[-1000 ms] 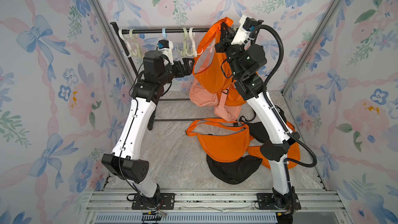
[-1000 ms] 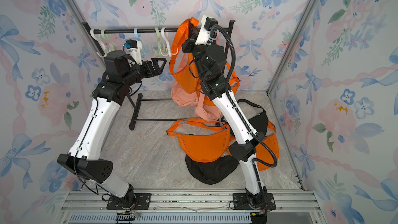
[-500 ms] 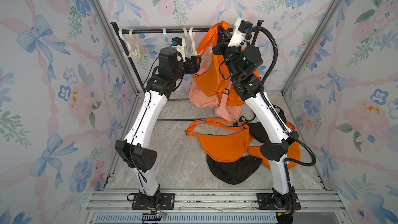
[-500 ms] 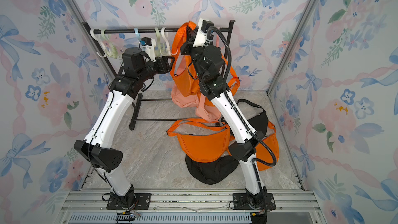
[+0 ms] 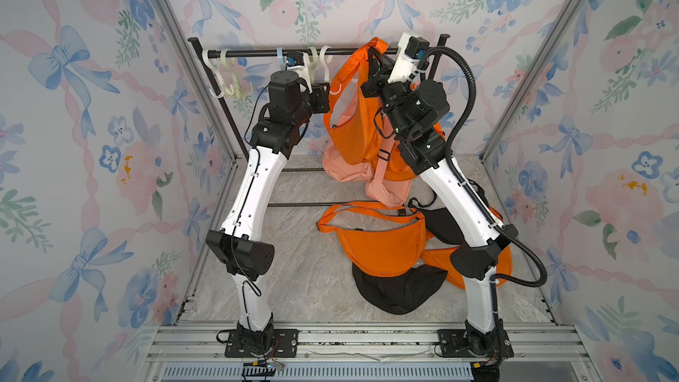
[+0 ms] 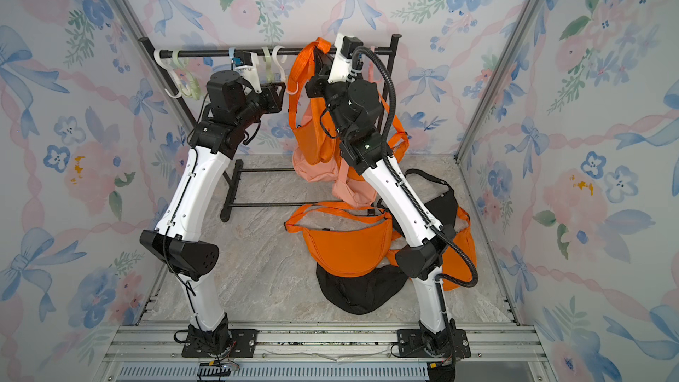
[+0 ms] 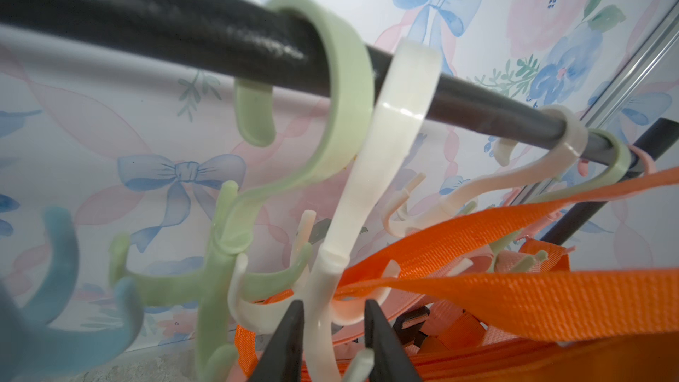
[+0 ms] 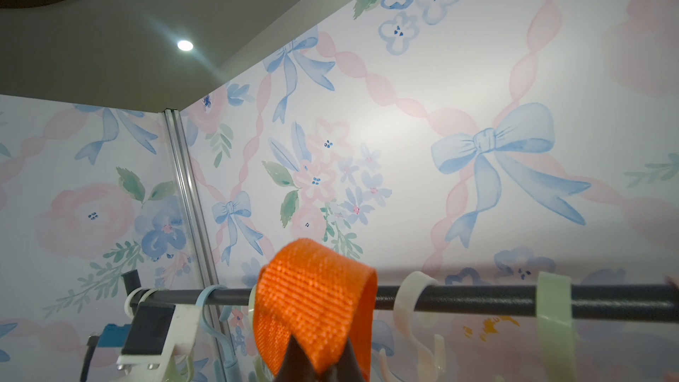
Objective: Take the bag off the hook
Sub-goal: Pick up the bag from the hook.
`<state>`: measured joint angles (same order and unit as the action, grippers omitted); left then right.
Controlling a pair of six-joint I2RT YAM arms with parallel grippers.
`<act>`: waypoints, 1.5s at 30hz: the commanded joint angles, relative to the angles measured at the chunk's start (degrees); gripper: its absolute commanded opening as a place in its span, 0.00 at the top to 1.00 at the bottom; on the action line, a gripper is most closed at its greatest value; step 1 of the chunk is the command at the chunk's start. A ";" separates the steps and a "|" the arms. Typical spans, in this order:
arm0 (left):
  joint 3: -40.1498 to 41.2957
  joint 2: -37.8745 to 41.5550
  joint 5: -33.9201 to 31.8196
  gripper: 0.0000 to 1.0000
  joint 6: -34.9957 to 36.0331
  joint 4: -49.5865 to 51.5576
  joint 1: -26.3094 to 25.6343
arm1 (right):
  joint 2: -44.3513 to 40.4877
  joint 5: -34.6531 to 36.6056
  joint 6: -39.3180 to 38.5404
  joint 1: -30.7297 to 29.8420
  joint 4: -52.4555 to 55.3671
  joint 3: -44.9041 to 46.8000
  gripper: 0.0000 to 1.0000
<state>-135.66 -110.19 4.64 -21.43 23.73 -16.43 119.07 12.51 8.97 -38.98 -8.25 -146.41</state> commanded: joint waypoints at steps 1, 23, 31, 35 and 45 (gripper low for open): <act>-0.75 1.28 -0.79 0.73 0.86 -0.54 1.75 | -1.09 -0.74 0.87 -1.00 -4.77 -0.17 1.00; 8.92 9.90 5.68 0.15 -0.92 -0.34 5.95 | -1.32 -1.75 -3.06 -5.17 -5.63 2.17 1.00; 23.59 23.04 3.47 0.02 -2.21 -0.92 5.48 | -22.62 -4.13 -4.25 -9.32 -12.73 33.11 1.00; 34.43 33.92 -0.95 0.02 -3.85 -4.28 5.40 | -30.95 -3.61 -4.95 -12.59 -14.34 43.62 1.00; 56.24 54.75 -14.17 0.02 -5.40 -7.29 5.36 | -35.03 -4.35 -0.19 -20.18 -13.47 55.09 1.00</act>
<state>-82.74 -57.06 -4.16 -26.04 17.69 -10.85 82.78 9.23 6.39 -57.25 -21.23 -93.06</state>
